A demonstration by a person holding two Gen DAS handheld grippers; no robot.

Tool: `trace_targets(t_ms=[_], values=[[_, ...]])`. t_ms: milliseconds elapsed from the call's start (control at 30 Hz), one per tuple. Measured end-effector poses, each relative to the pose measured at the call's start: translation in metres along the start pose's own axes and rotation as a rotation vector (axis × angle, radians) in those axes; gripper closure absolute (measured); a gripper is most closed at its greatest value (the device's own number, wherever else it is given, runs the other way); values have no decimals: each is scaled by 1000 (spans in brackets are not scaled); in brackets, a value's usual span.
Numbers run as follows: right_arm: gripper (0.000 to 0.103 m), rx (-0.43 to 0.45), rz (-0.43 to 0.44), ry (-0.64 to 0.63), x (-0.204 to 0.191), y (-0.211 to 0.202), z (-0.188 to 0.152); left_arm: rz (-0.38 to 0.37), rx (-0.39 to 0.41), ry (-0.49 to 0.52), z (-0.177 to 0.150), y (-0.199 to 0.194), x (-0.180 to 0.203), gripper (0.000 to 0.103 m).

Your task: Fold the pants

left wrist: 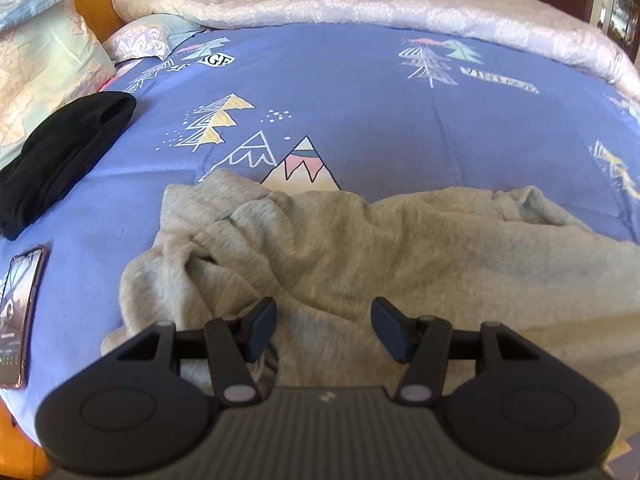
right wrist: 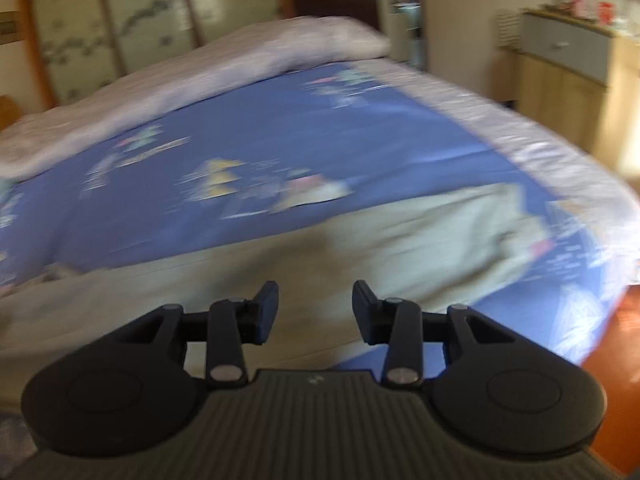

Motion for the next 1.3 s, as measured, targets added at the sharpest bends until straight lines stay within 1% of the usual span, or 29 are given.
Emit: trace_targets(t_ms=[67, 200, 300, 367, 467, 500, 567, 633, 667, 733, 800, 833, 900, 967, 1000, 1033, 1067, 1100, 1133, 1167, 1200, 1300], values=[[60, -48, 119, -25, -39, 5, -8, -19, 12, -12, -2, -7, -5, 49], [60, -131, 336, -133, -129, 17, -24, -40, 26, -25, -7, -16, -14, 49], [60, -186, 471, -216, -191, 25, -34, -46, 33, -20, -12, -18, -20, 49], [60, -213, 532, -271, -225, 31, -40, -49, 31, -19, -14, -17, -22, 49], [60, -260, 600, -339, -263, 41, -50, -45, 31, -7, -16, -13, -22, 50], [61, -272, 608, -365, -274, 44, -54, -42, 31, -3, -17, -12, -22, 50], [65, -322, 584, -401, -286, 54, -66, -37, 29, 4, -18, -8, -22, 50], [65, -410, 551, -381, -288, 69, -78, -39, 24, 4, -18, -5, -23, 50], [65, -390, 556, -362, -286, 68, -80, -41, 26, 5, -19, -5, -23, 51], [65, -391, 557, -361, -289, 68, -80, -43, 28, 6, -19, -5, -24, 51], [65, -409, 564, -315, -284, 68, -74, -43, 29, 4, -19, -4, -24, 50], [65, -404, 572, -281, -278, 66, -69, -45, 27, 0, -19, -5, -25, 50], [65, -361, 583, -210, -263, 58, -59, -56, 26, -10, -18, -8, -26, 50], [65, -316, 551, -135, -232, 49, -45, -93, 28, -40, -15, -19, -33, 50], [65, -292, 533, -81, -210, 45, -39, -120, 48, -60, -12, -29, -39, 49], [65, -268, 515, -29, -189, 43, -33, -136, 89, -82, -10, -42, -49, 45], [65, -241, 492, 23, -167, 40, -28, -134, 129, -99, -9, -52, -60, 42], [64, -210, 462, 78, -141, 36, -23, -126, 160, -121, -9, -59, -71, 33], [63, -179, 430, 135, -115, 32, -20, -122, 174, -153, -9, -63, -85, 23], [62, -153, 398, 199, -88, 29, -18, -133, 163, -199, -10, -62, -101, 20], [61, -132, 368, 257, -63, 25, -17, -153, 131, -250, -12, -57, -117, 20], [60, -76, 246, 427, 4, 13, -24, -207, -12, -421, -27, -35, -158, 20]])
Point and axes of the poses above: each gripper's, at about its wrist camera, not at the fingertips, and y roughly the way its jaws point, x to its right, z to its top, the point moved 2 cm from there along y, roughly the way its jaws point
